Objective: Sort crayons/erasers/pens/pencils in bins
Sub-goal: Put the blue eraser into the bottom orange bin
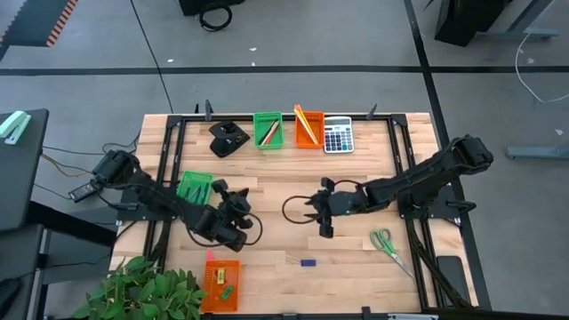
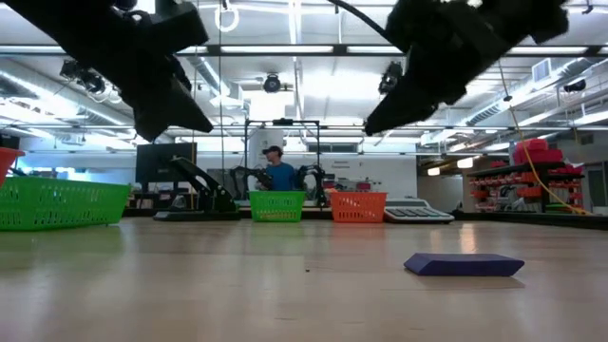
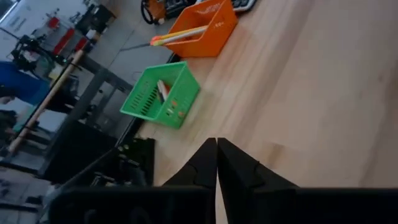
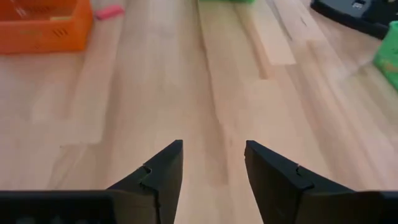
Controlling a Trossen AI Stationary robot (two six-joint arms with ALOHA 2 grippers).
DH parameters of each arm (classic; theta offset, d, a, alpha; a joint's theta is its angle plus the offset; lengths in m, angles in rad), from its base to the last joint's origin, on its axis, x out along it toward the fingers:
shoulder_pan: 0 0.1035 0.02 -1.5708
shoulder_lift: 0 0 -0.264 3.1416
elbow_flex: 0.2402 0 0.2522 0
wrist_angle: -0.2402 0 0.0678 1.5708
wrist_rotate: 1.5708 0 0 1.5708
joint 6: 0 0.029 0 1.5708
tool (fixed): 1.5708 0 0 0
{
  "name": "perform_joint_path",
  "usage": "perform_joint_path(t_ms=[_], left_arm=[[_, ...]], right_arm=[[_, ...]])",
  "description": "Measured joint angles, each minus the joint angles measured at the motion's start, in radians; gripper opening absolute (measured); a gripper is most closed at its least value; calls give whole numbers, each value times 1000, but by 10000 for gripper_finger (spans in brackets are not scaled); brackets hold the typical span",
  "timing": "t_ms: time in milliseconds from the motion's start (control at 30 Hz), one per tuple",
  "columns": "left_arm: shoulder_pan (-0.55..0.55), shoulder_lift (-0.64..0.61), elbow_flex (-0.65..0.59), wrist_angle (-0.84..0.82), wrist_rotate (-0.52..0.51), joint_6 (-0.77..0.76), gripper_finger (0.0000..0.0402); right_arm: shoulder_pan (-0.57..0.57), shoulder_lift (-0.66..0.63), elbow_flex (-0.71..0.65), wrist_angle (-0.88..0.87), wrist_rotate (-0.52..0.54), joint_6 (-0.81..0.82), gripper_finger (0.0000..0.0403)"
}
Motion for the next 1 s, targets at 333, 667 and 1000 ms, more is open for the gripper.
perform_joint_path(t_ms=[333, 667, 1000], left_arm=[[77, 0, 0, 6, 0, 77, 30], [171, 0, 0, 247, 15, 121, 21], [173, 0, 2, 529, 247, 241, 28]], right_arm=[[182, 10, -220, 344, 49, 182, 165], [354, 253, -172, 461, 299, 213, 165], [396, 363, -126, 601, 350, 244, 166]])
